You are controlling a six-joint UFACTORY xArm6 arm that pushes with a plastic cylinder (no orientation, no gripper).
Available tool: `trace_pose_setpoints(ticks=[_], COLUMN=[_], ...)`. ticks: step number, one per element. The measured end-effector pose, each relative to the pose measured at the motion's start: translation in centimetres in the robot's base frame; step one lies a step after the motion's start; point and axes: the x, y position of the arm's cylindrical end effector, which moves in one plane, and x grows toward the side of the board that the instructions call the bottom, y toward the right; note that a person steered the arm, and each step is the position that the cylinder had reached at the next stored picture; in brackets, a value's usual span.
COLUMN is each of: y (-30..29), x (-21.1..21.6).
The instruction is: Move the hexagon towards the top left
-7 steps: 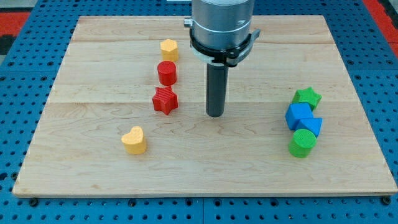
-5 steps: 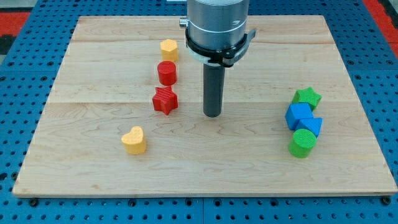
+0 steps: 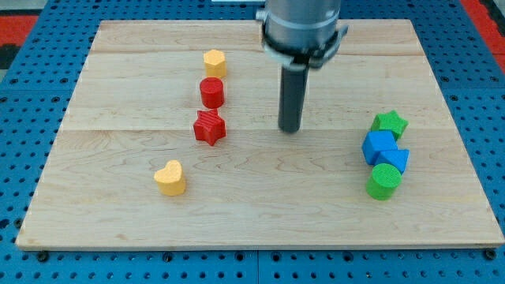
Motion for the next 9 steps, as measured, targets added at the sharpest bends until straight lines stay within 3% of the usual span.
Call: trace_pose_setpoints(ticks=[1, 2, 3, 4, 6, 7, 8, 9], y=[-2.4, -9.1, -20.7, -17.8, 10.4, 19.2, 21.5, 14.7], x=[-8.9, -10.0, -11.1, -11.4, -12.1, -5.8, 3.5, 5.0])
